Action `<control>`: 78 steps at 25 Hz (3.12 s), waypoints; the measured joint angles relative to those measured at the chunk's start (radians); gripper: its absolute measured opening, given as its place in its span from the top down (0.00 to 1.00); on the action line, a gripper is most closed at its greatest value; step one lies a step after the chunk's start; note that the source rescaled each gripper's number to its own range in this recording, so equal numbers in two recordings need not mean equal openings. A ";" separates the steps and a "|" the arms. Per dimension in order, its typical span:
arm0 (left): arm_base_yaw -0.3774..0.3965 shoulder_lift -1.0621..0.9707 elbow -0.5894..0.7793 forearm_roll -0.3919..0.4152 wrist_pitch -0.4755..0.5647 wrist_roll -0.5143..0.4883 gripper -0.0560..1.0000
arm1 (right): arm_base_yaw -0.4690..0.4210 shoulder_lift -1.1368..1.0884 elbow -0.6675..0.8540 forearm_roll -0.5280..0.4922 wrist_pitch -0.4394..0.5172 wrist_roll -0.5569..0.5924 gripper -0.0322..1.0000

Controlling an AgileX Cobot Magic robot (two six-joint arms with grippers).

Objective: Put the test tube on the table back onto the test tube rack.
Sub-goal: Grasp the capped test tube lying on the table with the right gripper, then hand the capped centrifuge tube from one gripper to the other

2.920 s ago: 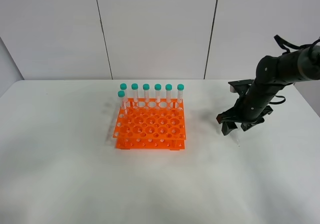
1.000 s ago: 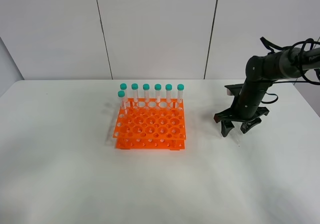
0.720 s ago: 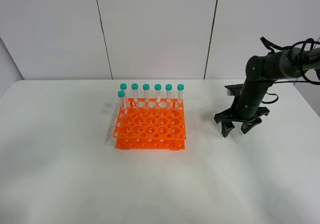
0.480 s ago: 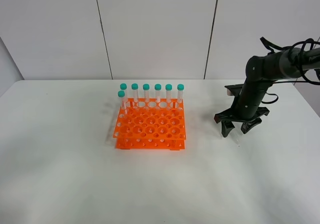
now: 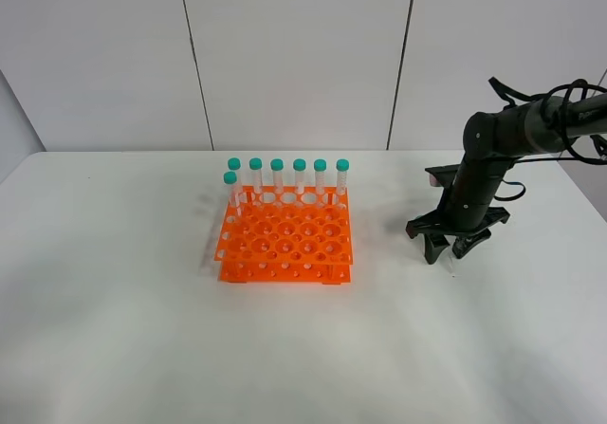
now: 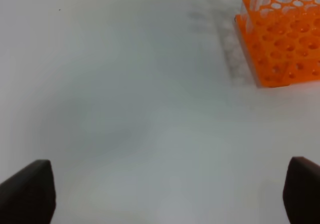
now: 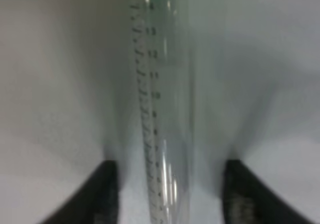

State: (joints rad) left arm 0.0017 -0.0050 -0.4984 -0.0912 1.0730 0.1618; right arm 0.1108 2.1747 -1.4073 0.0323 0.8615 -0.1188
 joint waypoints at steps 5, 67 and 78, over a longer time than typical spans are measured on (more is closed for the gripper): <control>0.000 0.000 0.000 0.000 0.000 0.000 0.00 | 0.000 0.002 0.000 0.001 -0.014 0.000 0.94; 0.000 0.000 0.000 0.000 0.000 0.000 0.00 | 0.302 -1.423 0.956 0.429 -0.587 -0.528 0.94; 0.000 0.000 0.000 0.000 0.000 0.000 0.00 | 0.617 -1.498 0.980 0.433 -0.589 -0.602 0.94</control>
State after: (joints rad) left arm 0.0017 -0.0050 -0.4984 -0.0912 1.0730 0.1618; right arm 0.7274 0.6768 -0.4276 0.4658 0.2720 -0.7206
